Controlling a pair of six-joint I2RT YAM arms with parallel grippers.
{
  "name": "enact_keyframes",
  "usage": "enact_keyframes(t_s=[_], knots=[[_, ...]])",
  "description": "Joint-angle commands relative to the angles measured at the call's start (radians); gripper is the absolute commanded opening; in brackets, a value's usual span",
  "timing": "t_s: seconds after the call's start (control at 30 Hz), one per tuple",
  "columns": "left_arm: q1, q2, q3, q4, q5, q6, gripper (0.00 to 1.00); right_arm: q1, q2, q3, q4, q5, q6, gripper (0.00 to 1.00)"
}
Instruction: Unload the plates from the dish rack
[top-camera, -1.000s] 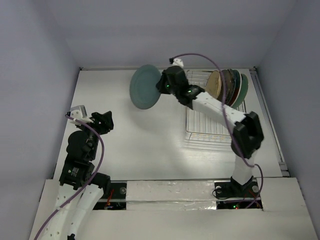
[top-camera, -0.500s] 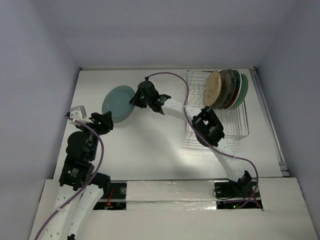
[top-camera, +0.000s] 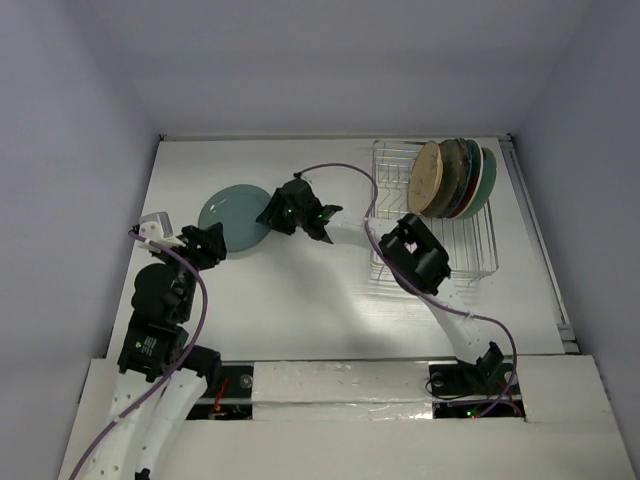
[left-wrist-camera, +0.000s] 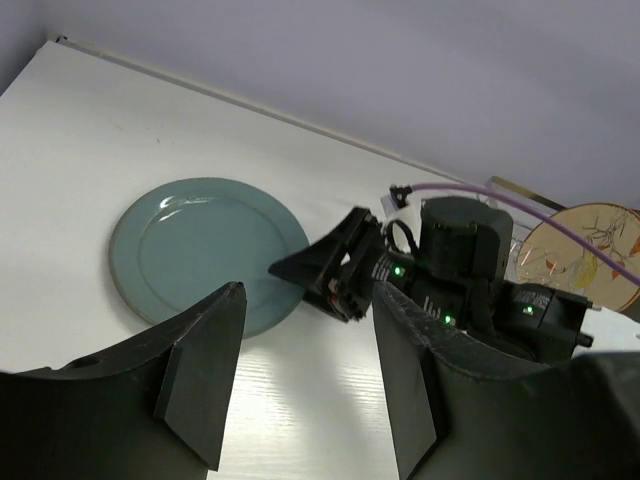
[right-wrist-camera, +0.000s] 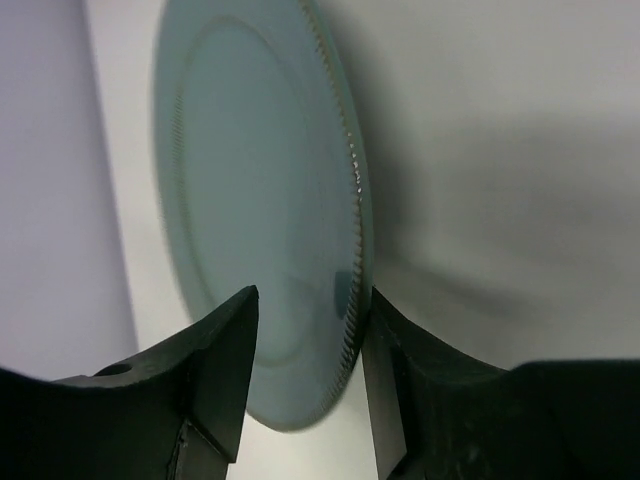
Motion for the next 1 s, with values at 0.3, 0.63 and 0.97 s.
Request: enact_keyframes(t_s=[0.3, 0.63, 0.97], knots=[[-0.004, -0.003, -0.012, 0.044, 0.003, -0.005, 0.51, 0.011, -0.261, -0.259, 0.084, 0.135, -0.09, 0.81], [-0.004, -0.014, -0.016, 0.044, 0.003, -0.003, 0.17, -0.065, -0.762, -0.435, -0.197, 0.429, -0.494, 0.0], [-0.013, -0.022, -0.012, 0.036, 0.003, -0.003, 0.1, -0.373, -0.979, -0.477, -0.559, 0.765, -0.698, 0.53]])
